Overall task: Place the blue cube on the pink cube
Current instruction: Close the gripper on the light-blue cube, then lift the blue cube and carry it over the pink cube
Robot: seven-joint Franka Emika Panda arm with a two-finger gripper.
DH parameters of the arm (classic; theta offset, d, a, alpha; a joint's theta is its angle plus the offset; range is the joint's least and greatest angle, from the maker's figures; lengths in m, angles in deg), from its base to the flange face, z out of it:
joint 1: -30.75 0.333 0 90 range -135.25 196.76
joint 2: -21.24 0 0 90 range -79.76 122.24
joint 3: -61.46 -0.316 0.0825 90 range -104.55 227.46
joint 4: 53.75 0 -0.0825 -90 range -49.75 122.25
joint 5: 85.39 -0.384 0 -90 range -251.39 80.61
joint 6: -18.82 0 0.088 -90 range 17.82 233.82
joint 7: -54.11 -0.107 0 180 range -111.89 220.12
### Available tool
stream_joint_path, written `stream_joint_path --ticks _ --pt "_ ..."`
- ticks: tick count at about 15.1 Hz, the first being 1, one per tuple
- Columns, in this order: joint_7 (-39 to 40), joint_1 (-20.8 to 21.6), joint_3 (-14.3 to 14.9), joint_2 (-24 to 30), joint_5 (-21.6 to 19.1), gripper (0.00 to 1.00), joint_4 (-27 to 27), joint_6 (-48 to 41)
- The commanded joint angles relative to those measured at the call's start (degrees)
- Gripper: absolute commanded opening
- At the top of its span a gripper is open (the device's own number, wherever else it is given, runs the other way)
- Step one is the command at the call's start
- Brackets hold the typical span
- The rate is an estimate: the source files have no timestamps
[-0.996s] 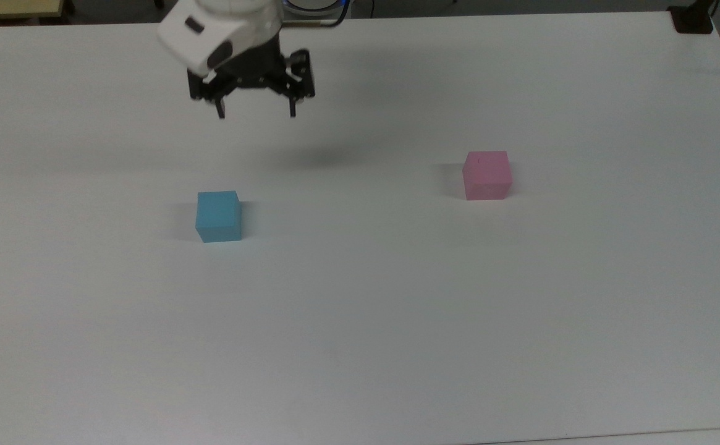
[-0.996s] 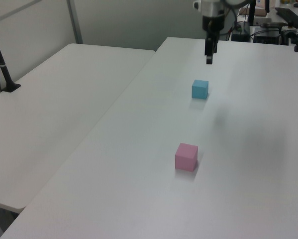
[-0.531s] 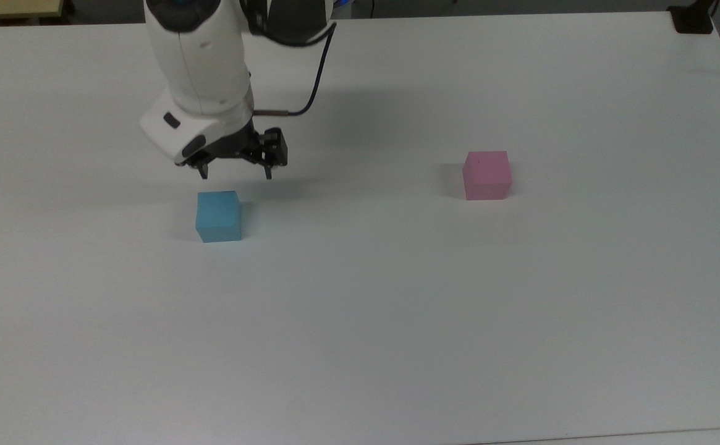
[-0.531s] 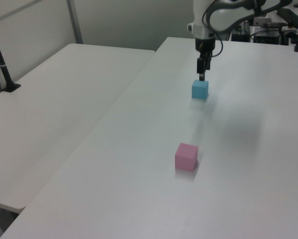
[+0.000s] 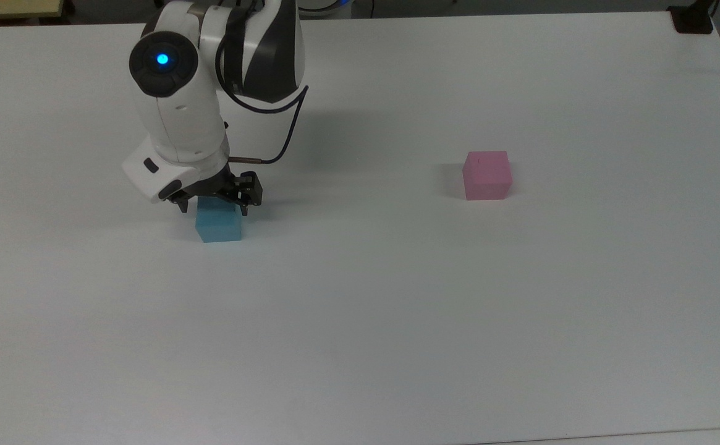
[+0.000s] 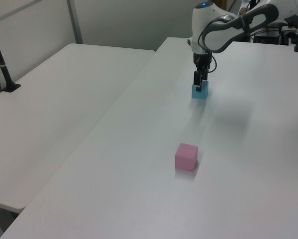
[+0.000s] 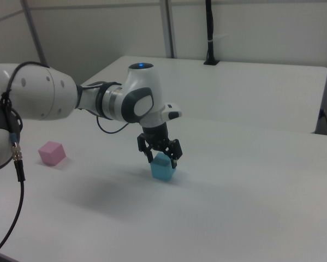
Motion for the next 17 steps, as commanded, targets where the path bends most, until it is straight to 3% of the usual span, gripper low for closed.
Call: stream_joint_path --ticks 1,3,5,6,10,17 --pt "0.13 0.63 0.31 -0.24 -0.04 0.79 -0.08 0.82" --pt "-1.26 1.06 0.23 -0.15 -0.31 0.49 0.01 0.82" --pt "-3.29 2.64 0.05 0.37 -0.22 0.32 0.01 0.3" --pt "-3.56 3.43 0.05 1.25 -0.22 0.29 0.1 -0.23" --pt "-8.11 9.49 -0.39 6.51 -0.39 0.27 -0.08 -6.55" --pt "-23.93 26.36 -0.39 8.99 -0.48 0.28 -0.34 -8.49"
